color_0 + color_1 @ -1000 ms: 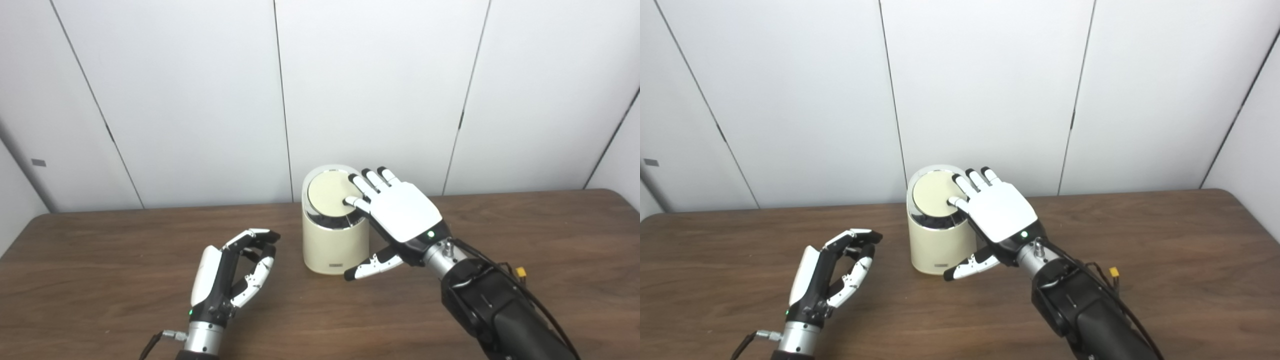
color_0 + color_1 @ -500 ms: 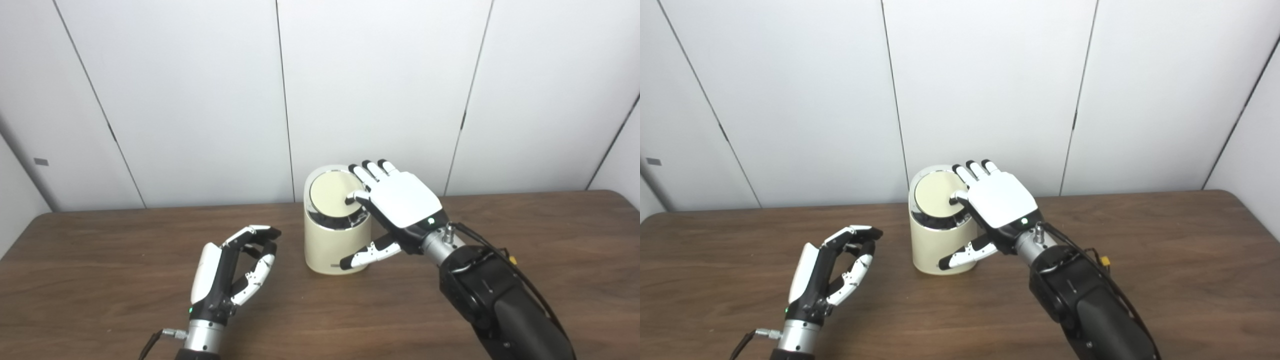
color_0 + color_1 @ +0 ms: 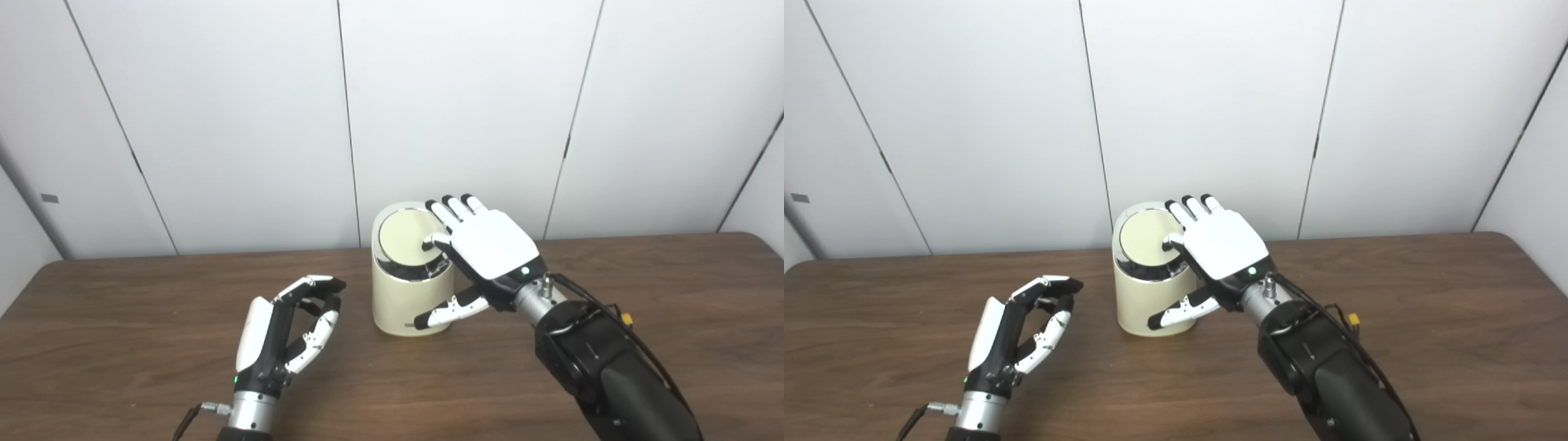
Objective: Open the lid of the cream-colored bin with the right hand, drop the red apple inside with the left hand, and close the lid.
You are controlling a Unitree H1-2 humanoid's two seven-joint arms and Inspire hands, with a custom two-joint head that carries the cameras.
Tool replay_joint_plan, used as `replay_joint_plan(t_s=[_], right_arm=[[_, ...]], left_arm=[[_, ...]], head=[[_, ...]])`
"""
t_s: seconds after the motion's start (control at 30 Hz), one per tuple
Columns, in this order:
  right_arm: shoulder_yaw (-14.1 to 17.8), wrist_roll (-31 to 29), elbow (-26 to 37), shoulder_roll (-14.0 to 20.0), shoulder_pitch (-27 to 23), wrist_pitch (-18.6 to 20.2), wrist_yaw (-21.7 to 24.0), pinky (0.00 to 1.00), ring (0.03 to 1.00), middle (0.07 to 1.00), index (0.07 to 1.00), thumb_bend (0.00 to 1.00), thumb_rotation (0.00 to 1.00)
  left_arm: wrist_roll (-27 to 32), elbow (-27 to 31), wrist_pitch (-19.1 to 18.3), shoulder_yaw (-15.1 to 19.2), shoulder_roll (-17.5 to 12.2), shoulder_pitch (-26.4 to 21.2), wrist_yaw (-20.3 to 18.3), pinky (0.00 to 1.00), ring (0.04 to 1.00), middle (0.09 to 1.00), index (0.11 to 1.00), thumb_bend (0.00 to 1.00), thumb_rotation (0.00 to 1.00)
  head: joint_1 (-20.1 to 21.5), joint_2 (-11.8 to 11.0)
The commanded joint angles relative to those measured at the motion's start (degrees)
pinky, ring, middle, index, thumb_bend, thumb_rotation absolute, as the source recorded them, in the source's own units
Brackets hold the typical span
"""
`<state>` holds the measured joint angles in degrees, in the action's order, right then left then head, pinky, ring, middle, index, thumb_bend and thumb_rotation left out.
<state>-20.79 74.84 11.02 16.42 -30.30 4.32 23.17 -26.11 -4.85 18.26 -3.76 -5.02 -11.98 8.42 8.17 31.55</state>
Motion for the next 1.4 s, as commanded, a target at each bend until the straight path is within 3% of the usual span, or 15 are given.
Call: replay_joint_plan(t_s=[0.0,0.47,0.97,1.37], right_arm=[[-0.71,1.38,-4.22,0.93,1.52,1.26,2.66,1.0,1.0,1.0,0.729,0.91,0.87],[-1.95,0.41,-8.4,0.66,2.83,1.56,-3.54,1.0,1.0,1.0,0.743,0.93,0.87],[-3.1,-1.52,-10.18,1.08,3.25,1.61,-6.57,1.0,1.0,1.0,0.727,0.92,0.84],[-0.72,-2.65,-5.75,0.24,3.95,2.72,-6.08,1.0,1.0,1.0,0.922,0.89,0.88]], left_arm=[[0.22,2.22,0.76,0.14,-0.09,-1.52,0.97,0.53,0.642,0.672,0.663,0.32,0.67],[-0.13,3.47,0.02,0.11,0.0,-1.01,0.81,0.53,0.641,0.669,0.663,0.32,0.67],[0.21,3.32,-0.4,0.09,-0.03,-1.36,0.89,0.53,0.645,0.674,0.667,0.3,0.66],[0.24,1.28,0.92,0.0,-0.12,-2.08,1.78,0.52,0.636,0.67,0.664,0.31,0.67]], head=[[0.04,0.06],[-0.55,0.72],[-0.44,0.31],[-0.13,-0.68]])
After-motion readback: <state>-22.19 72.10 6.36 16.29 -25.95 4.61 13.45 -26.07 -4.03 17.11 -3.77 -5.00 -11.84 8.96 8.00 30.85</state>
